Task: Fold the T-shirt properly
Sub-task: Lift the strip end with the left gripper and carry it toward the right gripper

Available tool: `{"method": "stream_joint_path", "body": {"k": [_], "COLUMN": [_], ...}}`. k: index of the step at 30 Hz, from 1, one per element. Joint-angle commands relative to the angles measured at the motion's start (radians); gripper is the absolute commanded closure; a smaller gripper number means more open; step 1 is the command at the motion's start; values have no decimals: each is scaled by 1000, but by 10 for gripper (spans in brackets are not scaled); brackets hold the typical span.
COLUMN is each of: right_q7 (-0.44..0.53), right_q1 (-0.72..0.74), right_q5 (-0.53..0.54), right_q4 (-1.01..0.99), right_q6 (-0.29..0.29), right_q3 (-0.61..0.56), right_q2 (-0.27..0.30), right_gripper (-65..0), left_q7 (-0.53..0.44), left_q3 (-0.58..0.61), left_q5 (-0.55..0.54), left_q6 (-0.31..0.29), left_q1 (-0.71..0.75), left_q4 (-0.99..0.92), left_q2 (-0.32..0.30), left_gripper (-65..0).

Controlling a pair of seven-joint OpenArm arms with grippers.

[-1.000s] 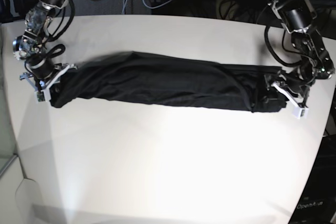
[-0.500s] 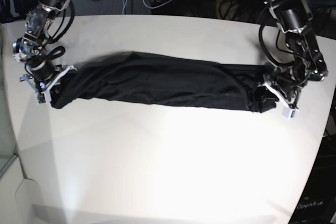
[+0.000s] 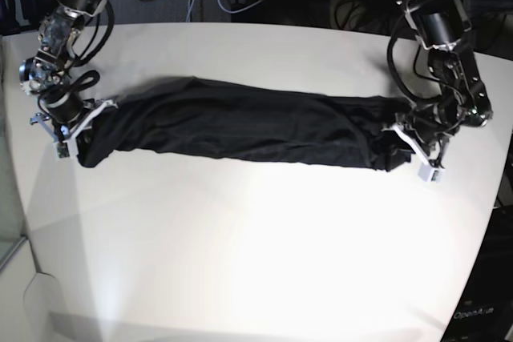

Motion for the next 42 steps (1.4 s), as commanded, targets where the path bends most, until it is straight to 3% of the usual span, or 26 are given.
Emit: {"method": "stream_joint_path", "body": {"k": [1, 8, 20, 33, 42], "right_q7": [-13, -13, -13, -18, -18], "right_q1": [9, 9, 6, 6, 6], "right_q5": [-10, -10, -10, -10, -10], "right_q4": [7, 7, 7, 7, 7], "right_q6": [2, 2, 2, 2, 2], "right_q3": [-1, -1, -1, -1, -1], "right_q2": [6, 7, 6, 6, 6], "right_gripper": [-54, -54, -54, -54, -54], "left_q7": [133, 207, 322, 429, 448], "left_q3": [12, 6, -41, -38, -28], "left_q5": [114, 114, 116, 125, 133], "left_q6": [10, 10, 10, 10, 10], "left_q1": [31, 59, 52, 59, 60], "left_q4": [20, 264, 503, 775, 818], "left_q2": [12, 35, 47, 144, 224], "left_gripper": [-15, -15, -15, -15, -15]}}
